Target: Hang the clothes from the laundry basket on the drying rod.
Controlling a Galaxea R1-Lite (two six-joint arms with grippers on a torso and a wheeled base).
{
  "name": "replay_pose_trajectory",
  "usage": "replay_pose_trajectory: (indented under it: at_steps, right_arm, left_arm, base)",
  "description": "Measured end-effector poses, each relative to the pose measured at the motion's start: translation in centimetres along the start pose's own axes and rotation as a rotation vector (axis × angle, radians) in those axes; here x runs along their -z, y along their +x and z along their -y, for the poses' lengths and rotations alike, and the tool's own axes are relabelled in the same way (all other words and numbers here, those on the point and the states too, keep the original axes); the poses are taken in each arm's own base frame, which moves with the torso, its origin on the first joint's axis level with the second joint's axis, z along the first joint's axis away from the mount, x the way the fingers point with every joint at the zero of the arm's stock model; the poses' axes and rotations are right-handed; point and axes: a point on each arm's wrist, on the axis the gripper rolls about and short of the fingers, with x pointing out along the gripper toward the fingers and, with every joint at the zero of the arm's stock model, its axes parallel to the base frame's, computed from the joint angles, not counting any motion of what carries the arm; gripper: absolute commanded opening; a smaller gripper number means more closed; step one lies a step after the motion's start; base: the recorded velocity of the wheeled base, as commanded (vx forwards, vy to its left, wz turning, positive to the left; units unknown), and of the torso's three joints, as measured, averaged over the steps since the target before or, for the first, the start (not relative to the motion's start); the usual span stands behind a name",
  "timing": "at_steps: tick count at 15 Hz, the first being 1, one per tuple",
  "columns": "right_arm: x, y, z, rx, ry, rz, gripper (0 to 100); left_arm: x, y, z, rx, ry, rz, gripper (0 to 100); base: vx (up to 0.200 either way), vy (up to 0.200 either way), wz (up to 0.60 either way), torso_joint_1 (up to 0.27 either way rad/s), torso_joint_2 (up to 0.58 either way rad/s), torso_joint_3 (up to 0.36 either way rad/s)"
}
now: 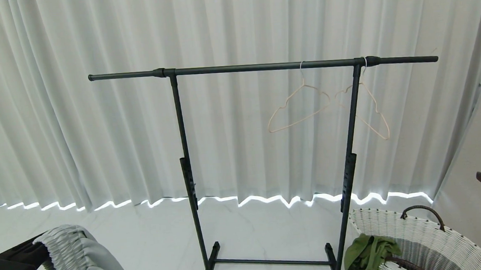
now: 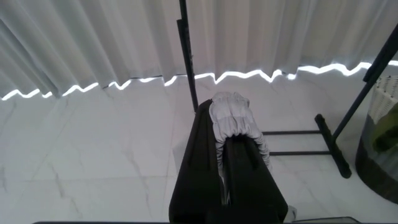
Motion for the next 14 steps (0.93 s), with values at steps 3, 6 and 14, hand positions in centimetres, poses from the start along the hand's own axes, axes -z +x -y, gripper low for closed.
replay_pose_trajectory:
  at_steps: [3,6,14]
  right_arm:
    - [-0.5,0.5,0.1,-0.005,-0.003,0.007,100]
    - [-0.5,0.7,0.0,-0.011,-0.007,0.003,100]
    - [0.3,1.2,-0.3,-0.035,-0.100,-0.037,100]
  left_arm:
    - [0.0,0.0,0.0,0.000,0.002,0.002,0]
    - [0.1,0.0,0.0,0.001,0.006,0.002,0]
    - [-0.9,0.2,-0.1,-0.009,-0.003,0.069,0]
  base:
    - [0.000,0.000,0.00,0.237,-0.49,-0.256]
    - [0.000,0.000,0.00,0.238,-0.50,-0.261]
    - [0.000,0.000,0.00,0.248,-0.51,-0.265]
